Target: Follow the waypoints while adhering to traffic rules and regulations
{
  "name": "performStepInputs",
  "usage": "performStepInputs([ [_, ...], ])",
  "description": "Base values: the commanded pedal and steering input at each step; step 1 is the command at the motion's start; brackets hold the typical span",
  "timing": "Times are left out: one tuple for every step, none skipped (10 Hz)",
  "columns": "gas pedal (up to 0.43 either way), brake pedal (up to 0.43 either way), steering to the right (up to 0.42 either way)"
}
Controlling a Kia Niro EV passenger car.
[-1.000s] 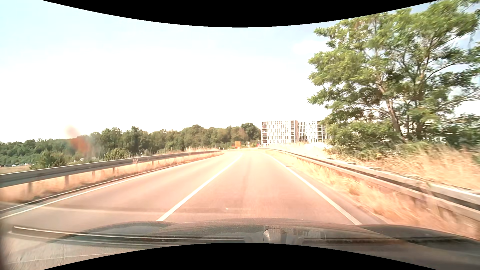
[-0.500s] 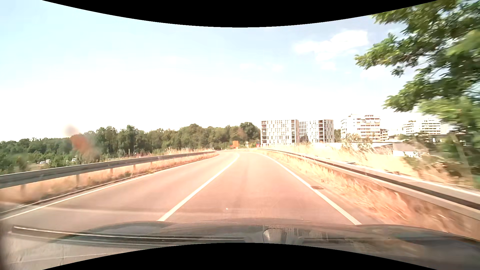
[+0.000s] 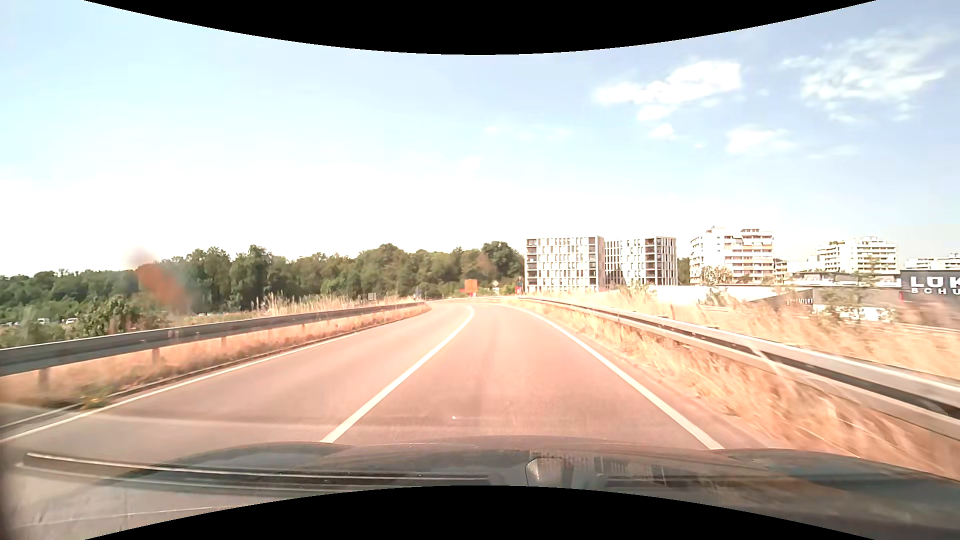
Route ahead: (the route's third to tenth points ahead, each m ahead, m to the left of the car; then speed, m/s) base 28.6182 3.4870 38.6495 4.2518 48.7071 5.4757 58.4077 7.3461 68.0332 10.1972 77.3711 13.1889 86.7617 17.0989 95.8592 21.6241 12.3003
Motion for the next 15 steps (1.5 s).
performStepInputs([
  [0.059, 0.0, -0.009],
  [0.059, 0.0, -0.009],
  [0.059, 0.0, -0.009],
  [0.059, 0.0, -0.009],
  [0.059, 0.0, -0.009],
  [0.059, 0.0, -0.009],
  [0.059, 0.0, -0.009],
  [0.059, 0.0, -0.009],
  [0.059, 0.0, -0.009],
  [0.059, 0.0, -0.009],
  [0.059, 0.0, -0.009],
  [0.059, 0.0, -0.009],
  [0.059, 0.0, -0.009],
  [0.059, 0.0, -0.009],
  [0.059, 0.0, -0.011],
])
